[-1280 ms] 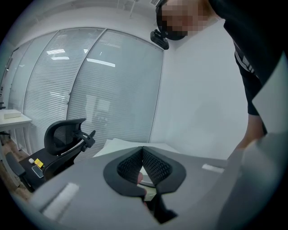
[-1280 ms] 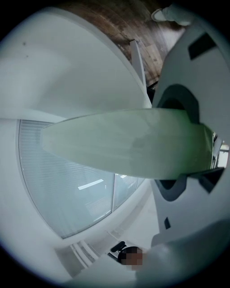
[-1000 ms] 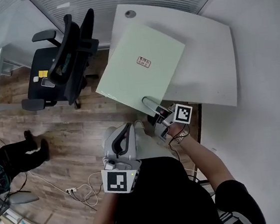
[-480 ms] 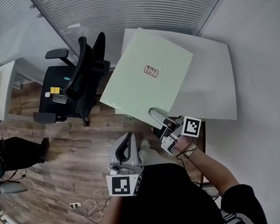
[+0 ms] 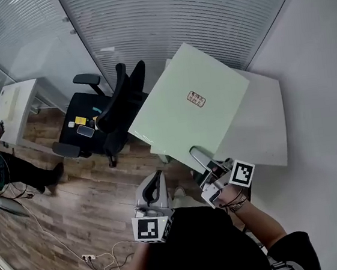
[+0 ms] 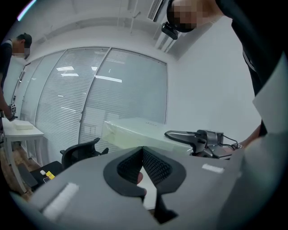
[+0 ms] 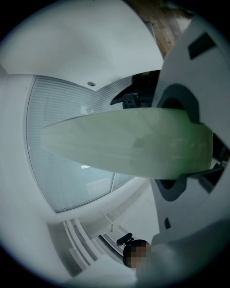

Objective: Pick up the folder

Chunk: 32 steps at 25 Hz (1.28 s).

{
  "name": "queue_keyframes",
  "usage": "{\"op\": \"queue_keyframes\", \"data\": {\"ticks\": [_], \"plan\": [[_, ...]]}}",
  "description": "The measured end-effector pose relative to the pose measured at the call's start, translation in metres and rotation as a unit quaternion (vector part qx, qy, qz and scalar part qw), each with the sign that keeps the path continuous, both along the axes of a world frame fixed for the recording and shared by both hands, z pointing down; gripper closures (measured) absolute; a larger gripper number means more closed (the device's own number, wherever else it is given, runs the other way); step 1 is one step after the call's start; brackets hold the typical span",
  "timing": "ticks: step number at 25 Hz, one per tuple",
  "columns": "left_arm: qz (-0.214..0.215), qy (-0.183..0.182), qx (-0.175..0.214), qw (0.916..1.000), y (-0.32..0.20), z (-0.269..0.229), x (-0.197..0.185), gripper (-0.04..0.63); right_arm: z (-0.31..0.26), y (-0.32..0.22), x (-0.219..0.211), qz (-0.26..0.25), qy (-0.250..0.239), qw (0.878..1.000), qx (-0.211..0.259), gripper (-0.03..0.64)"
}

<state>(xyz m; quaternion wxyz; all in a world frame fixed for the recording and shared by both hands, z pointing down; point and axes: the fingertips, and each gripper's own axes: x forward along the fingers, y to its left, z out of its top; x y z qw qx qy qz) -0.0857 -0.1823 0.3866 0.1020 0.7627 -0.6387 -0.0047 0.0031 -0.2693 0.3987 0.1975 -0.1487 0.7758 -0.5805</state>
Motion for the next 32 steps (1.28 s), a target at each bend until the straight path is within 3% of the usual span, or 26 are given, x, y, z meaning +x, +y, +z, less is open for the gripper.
{"op": "queue_keyframes", "data": {"ticks": [10, 15, 21, 25, 29, 32], "plan": [[-0.011, -0.003, 0.025, 0.9996, 0.002, -0.024, -0.008, 0.591, -0.069, 0.023, 0.005, 0.022, -0.011, 0.998, 0.062, 0.345], [-0.001, -0.001, 0.033, 0.9994, -0.006, -0.027, -0.006, 0.591, -0.08, 0.032, 0.007, 0.034, -0.039, 0.997, 0.06, 0.345], [0.022, 0.005, 0.048, 0.9986, 0.021, -0.036, 0.01, 0.591, -0.083, 0.087, 0.02, 0.052, -0.04, 0.995, 0.072, 0.345], [0.039, -0.002, 0.057, 0.9976, 0.02, -0.032, 0.01, 0.591, -0.084, 0.091, 0.018, 0.057, -0.052, 0.994, 0.083, 0.345], [0.04, 0.005, 0.043, 0.9982, 0.026, -0.034, 0.017, 0.591, -0.086, 0.096, 0.021, 0.062, -0.053, 0.992, 0.095, 0.345], [0.038, -0.012, 0.055, 0.9977, 0.028, -0.034, 0.016, 0.591, -0.086, 0.094, 0.021, 0.062, -0.056, 0.991, 0.1, 0.345]]}}
